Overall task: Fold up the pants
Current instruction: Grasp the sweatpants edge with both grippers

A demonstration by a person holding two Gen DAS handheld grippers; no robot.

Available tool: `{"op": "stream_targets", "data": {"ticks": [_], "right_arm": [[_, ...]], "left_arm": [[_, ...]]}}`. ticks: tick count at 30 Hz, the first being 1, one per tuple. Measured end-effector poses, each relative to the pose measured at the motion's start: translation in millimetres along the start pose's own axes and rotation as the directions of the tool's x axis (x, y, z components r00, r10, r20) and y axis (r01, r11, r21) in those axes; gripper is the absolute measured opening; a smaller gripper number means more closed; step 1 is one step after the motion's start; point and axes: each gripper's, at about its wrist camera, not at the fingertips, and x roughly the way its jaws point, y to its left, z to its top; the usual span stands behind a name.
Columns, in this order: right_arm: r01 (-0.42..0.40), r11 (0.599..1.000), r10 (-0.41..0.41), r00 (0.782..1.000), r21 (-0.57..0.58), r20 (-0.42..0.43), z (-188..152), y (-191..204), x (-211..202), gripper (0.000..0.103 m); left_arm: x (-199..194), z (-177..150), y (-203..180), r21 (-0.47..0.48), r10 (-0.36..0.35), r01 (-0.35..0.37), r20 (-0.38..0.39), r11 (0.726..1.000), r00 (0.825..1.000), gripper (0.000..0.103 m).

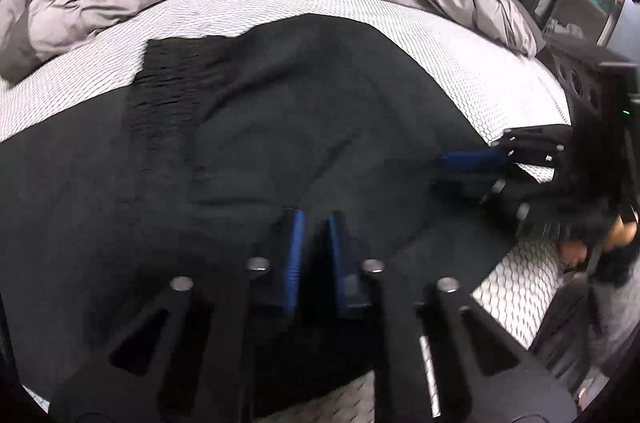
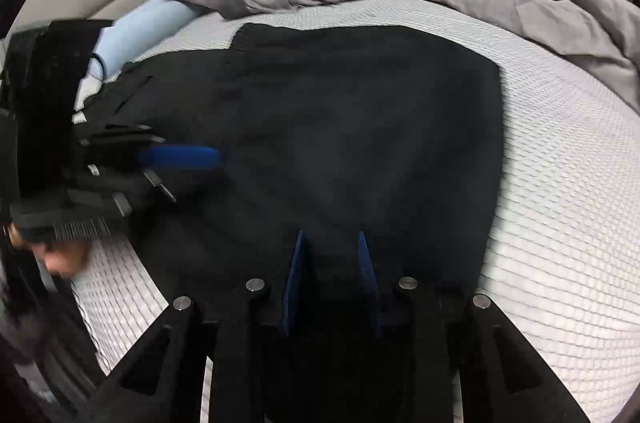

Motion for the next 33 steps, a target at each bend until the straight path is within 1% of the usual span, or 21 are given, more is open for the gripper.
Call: {"op": "stream_targets", "data": {"ticks": [3,6,7,9,11,12,13,14,16,17,18,20,23,25,26,27,28,29,30,32,33], "right_arm": [[0.016,1.000,-0.015,1.000,0.025,-0.018,-2,-14,-8,0.027],[0.005,0.998,-0.007,1.000,0.062,0.019,5,-15,-17,0.028],[0.001,0.998,-0.004,0.999,0.069,0.051,12,-9,-18,0.029],[-0.005,0.998,-0.002,0.995,0.070,0.096,28,4,-12,0.031],[0.004,0.999,-0.009,0.995,0.054,0.101,42,10,4,0.031],[0.013,0.999,-0.017,0.997,0.040,0.080,48,14,14,0.031],[0.039,0.999,-0.039,0.999,0.019,0.016,53,18,32,0.031],[0.055,0.998,-0.055,0.998,0.005,-0.021,53,13,40,0.031],[0.046,0.999,-0.046,0.999,0.000,-0.024,53,6,42,0.031],[0.068,0.998,-0.068,0.997,0.016,-0.027,50,-1,38,0.031],[0.100,0.994,-0.100,0.995,0.034,-0.025,45,-12,30,0.031],[0.112,0.993,-0.111,0.993,0.035,-0.029,36,-24,24,0.031],[0.085,0.996,-0.085,0.996,0.038,-0.016,36,-26,20,0.031],[0.051,0.997,-0.051,0.999,0.063,0.000,46,-24,16,0.031],[0.026,0.998,-0.027,0.999,0.064,0.021,51,-21,14,0.031],[-0.003,0.999,0.001,0.999,0.051,0.050,60,-14,12,0.032],[-0.016,0.999,0.014,0.998,0.033,0.066,66,-9,14,0.032],[-0.020,1.000,0.019,0.997,0.011,0.071,75,-3,20,0.032],[-0.009,1.000,0.009,0.998,-0.002,0.060,83,2,31,0.032],[-0.014,1.000,0.014,1.000,0.009,0.003,90,0,56,0.032],[-0.004,1.000,0.005,0.999,0.023,-0.039,91,-3,73,0.032]], "left_arm": [[-10,-4,7,-0.010,-0.012,0.012,0.006,1.000,1.000,0.011],[-20,9,1,-0.007,-0.013,0.013,0.030,1.000,0.999,0.013],[-25,15,-4,-0.002,-0.011,0.011,0.042,1.000,0.999,0.016],[-16,33,-10,0.019,0.010,-0.011,0.049,1.000,0.999,0.022],[9,48,-9,0.024,-0.003,0.003,-0.008,1.000,1.000,0.024],[23,50,-5,0.022,0.005,-0.005,-0.036,1.000,0.999,0.023],[30,47,0,0.015,0.012,-0.012,-0.048,1.000,0.999,0.017],[33,45,5,-0.010,0.004,-0.005,-0.052,1.000,0.999,0.014],[24,43,14,-0.048,-0.029,0.027,-0.035,0.998,0.999,0.014],[18,41,17,-0.056,-0.036,0.035,-0.024,0.998,0.999,0.014],[16,39,19,-0.054,-0.033,0.032,-0.023,0.998,0.999,0.013],[15,36,16,-0.042,0.001,-0.001,-0.015,0.999,1.000,0.012],[15,39,0,0.004,0.080,-0.080,-0.019,0.997,0.997,0.013],[7,47,-8,0.011,0.085,-0.085,-0.006,0.996,0.996,0.014],[1,54,-11,0.015,0.079,-0.080,0.031,0.997,0.996,0.017],[-1,61,-12,0.015,0.089,-0.090,0.053,0.996,0.995,0.025],[4,69,-9,0.008,0.114,-0.115,0.060,0.993,0.992,0.031],[11,73,-5,-0.007,0.124,-0.124,0.046,0.992,0.991,0.031],[19,75,0,-0.021,0.122,-0.121,0.025,0.992,0.992,0.031],[42,72,16,-0.033,0.098,-0.099,-0.031,0.995,0.995,0.030],[45,71,20,-0.029,0.085,-0.086,-0.034,0.996,0.996,0.025]]}}
